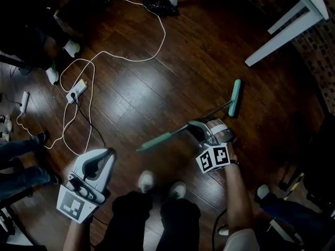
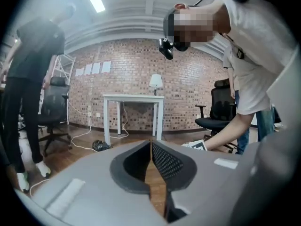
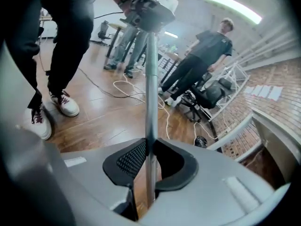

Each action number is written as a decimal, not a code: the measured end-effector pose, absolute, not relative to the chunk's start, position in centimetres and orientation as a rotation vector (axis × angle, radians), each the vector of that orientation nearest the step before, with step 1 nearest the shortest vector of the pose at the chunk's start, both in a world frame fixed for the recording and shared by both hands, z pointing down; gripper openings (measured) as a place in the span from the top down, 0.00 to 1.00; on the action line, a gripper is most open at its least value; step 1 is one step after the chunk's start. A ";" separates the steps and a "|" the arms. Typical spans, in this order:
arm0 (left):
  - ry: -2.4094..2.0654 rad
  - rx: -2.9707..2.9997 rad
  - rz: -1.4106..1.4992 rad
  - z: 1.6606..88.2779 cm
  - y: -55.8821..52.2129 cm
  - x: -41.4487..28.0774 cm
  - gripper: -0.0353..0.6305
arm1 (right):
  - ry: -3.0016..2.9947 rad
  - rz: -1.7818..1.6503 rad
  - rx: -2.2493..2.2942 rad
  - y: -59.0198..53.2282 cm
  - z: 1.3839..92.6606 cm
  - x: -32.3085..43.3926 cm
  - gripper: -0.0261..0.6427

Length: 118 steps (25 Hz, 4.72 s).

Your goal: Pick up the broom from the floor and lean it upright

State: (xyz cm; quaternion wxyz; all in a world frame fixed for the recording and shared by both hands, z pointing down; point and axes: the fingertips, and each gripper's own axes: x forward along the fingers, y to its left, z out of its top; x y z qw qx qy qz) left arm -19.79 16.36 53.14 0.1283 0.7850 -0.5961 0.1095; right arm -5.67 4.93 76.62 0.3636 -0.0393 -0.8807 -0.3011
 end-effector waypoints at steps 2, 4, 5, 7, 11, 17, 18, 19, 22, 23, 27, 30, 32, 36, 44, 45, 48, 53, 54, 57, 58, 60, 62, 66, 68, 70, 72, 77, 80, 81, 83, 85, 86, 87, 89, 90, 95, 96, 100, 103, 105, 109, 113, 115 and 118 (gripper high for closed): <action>-1.734 2.307 0.295 50.0 15.6 -19.1 0.93 | -2.323 -0.701 0.025 3.2 73.4 -5.2 0.84; -1.718 2.333 0.292 47.1 15.1 -18.2 0.94 | -2.374 -0.607 0.165 1.6 70.2 -4.3 0.84; -1.707 2.345 0.294 45.6 14.9 -17.9 0.94 | -2.397 -0.555 0.239 0.8 68.6 -3.8 0.84; -1.687 2.366 0.299 42.6 14.6 -17.3 0.94 | -2.433 -0.446 0.394 -0.8 65.9 -2.5 0.84; -1.637 2.419 0.308 37.0 13.5 -16.2 0.94 | -2.465 -0.228 0.679 -3.1 61.6 0.7 0.84; -1.588 2.474 0.246 29.8 11.2 -12.7 0.94 | -2.472 0.020 0.959 -3.4 56.2 5.2 0.83; -1.578 2.484 0.232 28.7 10.7 -11.9 0.94 | -2.467 0.043 0.995 -3.5 54.9 6.0 0.84; -1.565 2.494 0.220 27.6 10.2 -11.2 0.94 | -2.462 0.062 1.031 -3.6 53.6 6.8 0.84; -1.523 2.528 0.194 24.7 9.1 -9.3 0.94 | -2.448 0.106 1.128 -3.6 49.5 9.0 0.84; -1.508 2.539 0.189 23.9 8.9 -8.7 0.94 | -2.446 0.116 1.155 -3.5 48.2 9.7 0.84; -1.479 2.548 0.177 21.9 8.8 -6.7 0.94 | -2.441 0.138 1.268 -3.0 43.6 13.3 0.84; -1.547 2.565 0.115 20.0 7.6 -5.8 0.94 | -2.442 0.159 1.355 -2.6 40.1 15.9 0.83; -1.599 2.585 0.081 19.0 6.5 -5.0 0.94 | -2.438 0.173 1.388 -2.0 37.8 17.4 0.83; -1.592 2.556 0.061 19.0 5.8 -2.6 0.95 | -2.449 0.184 1.465 -0.4 32.0 19.5 0.83; -1.612 2.517 0.039 17.2 4.1 -1.6 0.94 | -2.430 0.189 1.589 1.9 24.4 21.8 0.83; -1.607 2.523 0.032 16.9 3.6 -1.6 0.94 | -2.413 0.195 1.613 1.7 24.3 22.0 0.83; -1.580 2.562 0.031 16.1 1.5 -1.8 0.95 | -2.351 0.205 1.681 0.0 24.6 22.3 0.83; -1.509 2.608 0.047 16.6 -2.7 -4.2 0.95 | -2.236 0.229 1.772 -4.5 28.7 21.0 0.83; -1.492 2.620 0.043 16.6 -3.7 -4.8 0.95 | -2.216 0.238 1.790 -5.6 30.0 20.6 0.83; -1.451 2.656 0.000 16.0 -7.1 -6.8 0.95 | -2.159 0.262 1.852 -9.5 33.1 19.8 0.83; -1.445 2.664 -0.013 15.9 -8.2 -7.6 0.95 | -2.145 0.271 1.873 -10.8 34.0 19.6 0.83; -1.442 2.658 -0.020 16.6 -10.4 -8.9 0.94 | -2.125 0.290 1.905 -13.3 36.4 19.3 0.83; -1.431 2.618 0.045 19.0 -12.2 -9.7 0.95 | -2.110 0.305 1.920 -16.1 39.1 19.1 0.83; -1.472 2.578 0.100 22.6 -16.3 -9.6 0.95 | -2.091 0.324 1.906 -21.5 44.3 18.9 0.83; -1.490 2.594 0.065 23.3 -18.3 -8.5 0.95 | -2.087 0.331 1.892 -23.6 46.5 18.9 0.83; -1.496 2.578 0.033 24.7 -19.7 -7.2 0.95 | -2.088 0.331 1.884 -25.5 48.0 19.2 0.83; -1.484 2.521 0.057 27.1 -20.8 -6.4 0.95 | -2.091 0.341 1.885 -27.3 49.2 19.7 0.83; -1.499 2.424 0.059 32.6 -25.1 -4.8 0.95 | -2.127 0.372 1.880 -31.7 51.3 20.6 0.83; -1.517 2.419 0.061 36.0 -28.1 -3.4 0.95 | -2.140 0.371 1.872 -34.3 52.8 20.9 0.83; -1.524 2.410 0.108 37.8 -28.6 -3.2 0.95 | -2.139 0.371 1.869 -35.1 53.4 20.9 0.83; -1.519 2.390 0.167 40.5 -29.7 -2.6 0.95 | -2.136 0.369 1.862 -36.6 54.7 20.9 0.83; -1.479 2.370 0.188 42.2 -30.6 -1.4 0.95 | -2.137 0.353 1.863 -38.3 55.6 20.8 0.83; -1.467 2.365 0.183 42.7 -31.1 -1.0 0.95 | -2.139 0.339 1.865 -39.1 55.9 20.7 0.83; -1.468 2.367 0.166 42.9 -31.6 -0.8 0.95 | -2.138 0.325 1.863 -40.0 56.3 20.6 0.83; -1.484 2.372 0.142 43.0 -32.3 -1.0 0.95 | -2.127 0.306 1.858 -41.4 57.2 20.4 0.83; -1.490 2.367 0.150 43.1 -32.3 -1.3 0.95 | -2.117 0.301 1.860 -42.0 57.6 20.4 0.83; -1.522 2.370 0.159 42.6 -32.8 -2.3 0.95 | -2.054 0.289 1.870 -45.6 58.9 21.0 0.83; -1.519 2.372 0.139 42.3 -33.1 -2.2 0.95 | -2.043 0.289 1.872 -46.3 59.1 21.1 0.83; -1.516 2.378 0.148 42.1 -33.7 -2.5 0.95 | -2.018 0.282 1.880 -47.7 59.7 21.3 0.83; -1.525 2.400 0.145 42.1 -33.7 -3.0 0.95 | -2.020 0.268 1.883 -47.9 59.8 21.3 0.83; -1.524 2.403 0.122 41.9 -33.6 -3.1 0.95 | -2.019 0.268 1.865 -48.0 60.1 21.1 0.83; -1.509 2.389 0.166 42.5 -33.1 -3.4 0.95 | -2.007 0.288 1.840 -48.3 60.5 20.8 0.83; -1.511 2.427 0.141 41.8 -33.5 -3.2 0.95 | -1.927 0.328 1.900 -49.3 60.8 22.8 0.83; -1.510 2.440 0.148 41.8 -33.5 -3.3 0.95 | -1.906 0.336 1.921 -49.6 60.7 23.6 0.83; -1.500 2.442 0.132 41.6 -33.7 -3.1 0.95 | -1.909 0.323 1.916 -49.5 60.7 23.6 0.83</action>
